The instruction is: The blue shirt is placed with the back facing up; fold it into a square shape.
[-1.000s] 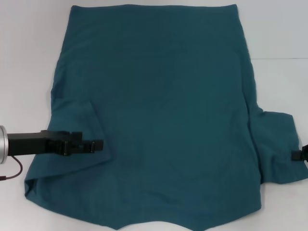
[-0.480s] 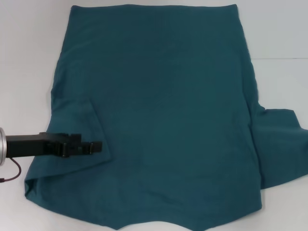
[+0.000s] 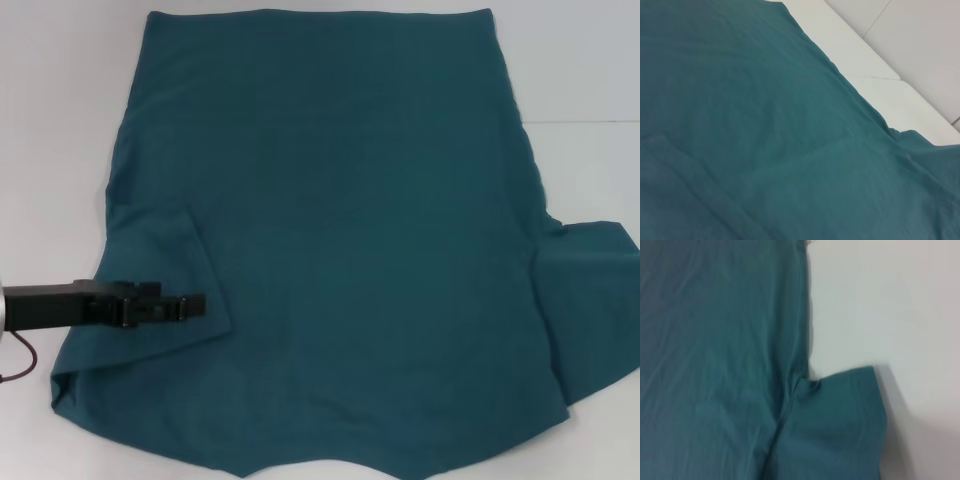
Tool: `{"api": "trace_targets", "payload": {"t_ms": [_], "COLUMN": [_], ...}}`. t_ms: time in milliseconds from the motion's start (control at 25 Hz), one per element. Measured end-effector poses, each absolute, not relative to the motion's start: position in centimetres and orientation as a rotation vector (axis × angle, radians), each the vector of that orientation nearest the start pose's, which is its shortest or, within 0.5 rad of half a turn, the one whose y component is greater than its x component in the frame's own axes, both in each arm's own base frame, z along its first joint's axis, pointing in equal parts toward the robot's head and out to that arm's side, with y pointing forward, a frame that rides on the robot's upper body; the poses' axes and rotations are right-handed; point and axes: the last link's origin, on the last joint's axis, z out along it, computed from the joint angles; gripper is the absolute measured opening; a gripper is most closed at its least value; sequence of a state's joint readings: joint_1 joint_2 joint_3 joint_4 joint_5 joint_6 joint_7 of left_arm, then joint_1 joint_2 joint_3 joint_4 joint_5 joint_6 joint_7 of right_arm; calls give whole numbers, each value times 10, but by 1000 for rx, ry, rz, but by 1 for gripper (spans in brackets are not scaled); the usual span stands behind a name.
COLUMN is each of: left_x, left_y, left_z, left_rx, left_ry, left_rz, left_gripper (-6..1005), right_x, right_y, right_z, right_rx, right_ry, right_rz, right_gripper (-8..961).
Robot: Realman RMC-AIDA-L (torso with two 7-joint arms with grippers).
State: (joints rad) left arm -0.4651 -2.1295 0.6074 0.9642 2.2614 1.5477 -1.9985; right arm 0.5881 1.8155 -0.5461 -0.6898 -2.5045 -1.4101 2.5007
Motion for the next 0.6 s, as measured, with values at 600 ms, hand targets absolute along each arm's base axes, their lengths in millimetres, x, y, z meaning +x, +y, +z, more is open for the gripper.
{"api": "trace_targets", "payload": {"t_ms": [600], "left_x": [-286], "left_y": [328], "left_z": [33], "left_rx": [-2454], "left_ry": [-1316], "left_rz": [-469], "left_gripper": [948], "right_x": [318], "right_y": [388], "right_z": [134], "right_rx": [-1979], "right_ry": [1750], "right_rz": [71], "right_gripper": [16]}}
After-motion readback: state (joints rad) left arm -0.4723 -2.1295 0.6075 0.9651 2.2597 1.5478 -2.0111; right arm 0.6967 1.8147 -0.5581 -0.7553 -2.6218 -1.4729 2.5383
